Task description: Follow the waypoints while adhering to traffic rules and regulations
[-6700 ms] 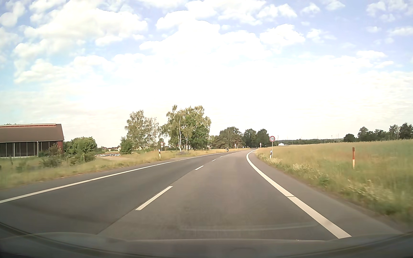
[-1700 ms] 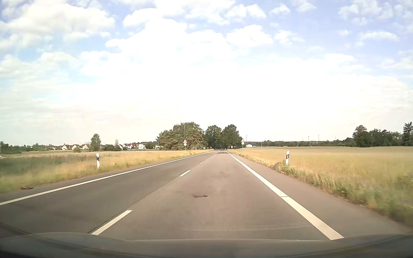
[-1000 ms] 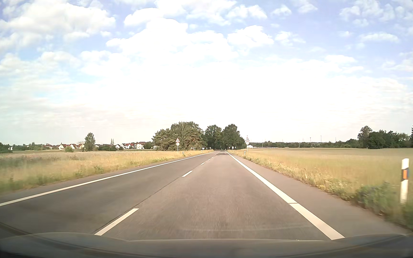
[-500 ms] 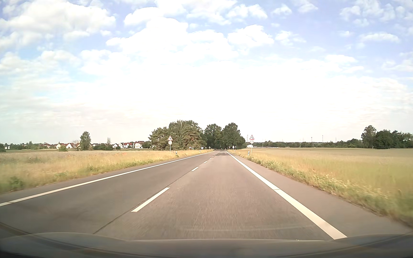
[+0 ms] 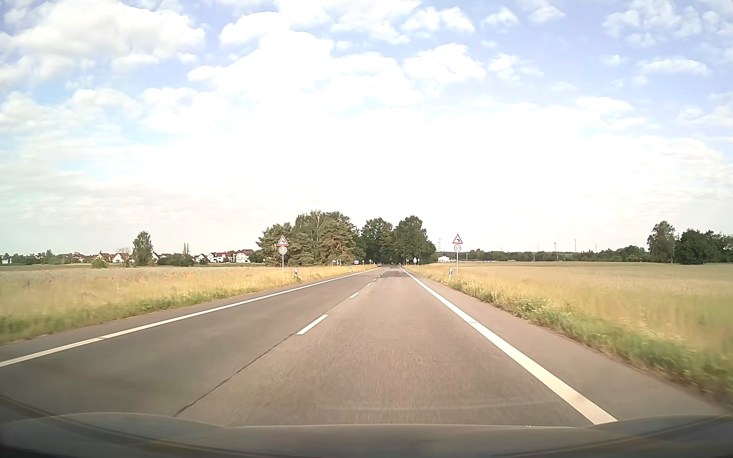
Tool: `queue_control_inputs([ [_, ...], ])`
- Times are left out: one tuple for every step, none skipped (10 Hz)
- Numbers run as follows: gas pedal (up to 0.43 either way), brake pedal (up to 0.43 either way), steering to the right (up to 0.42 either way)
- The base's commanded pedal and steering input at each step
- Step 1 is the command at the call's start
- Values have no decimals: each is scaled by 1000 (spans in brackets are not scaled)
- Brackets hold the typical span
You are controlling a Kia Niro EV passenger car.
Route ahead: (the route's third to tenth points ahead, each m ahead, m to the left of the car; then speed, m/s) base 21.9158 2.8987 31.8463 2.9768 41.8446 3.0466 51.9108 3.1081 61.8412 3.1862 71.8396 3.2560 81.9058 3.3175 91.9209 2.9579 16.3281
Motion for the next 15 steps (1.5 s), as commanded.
queue_control_inputs([
  [0,30,2],
  [0,30,2],
  [0,30,2],
  [0,30,2],
  [0,30,2],
  [0,30,2],
  [0,30,2],
  [0,30,2],
  [0,30,1],
  [0,37,2],
  [0,43,2],
  [0,55,2],
  [0,73,2],
  [0,98,1],
  [0,122,2],
])
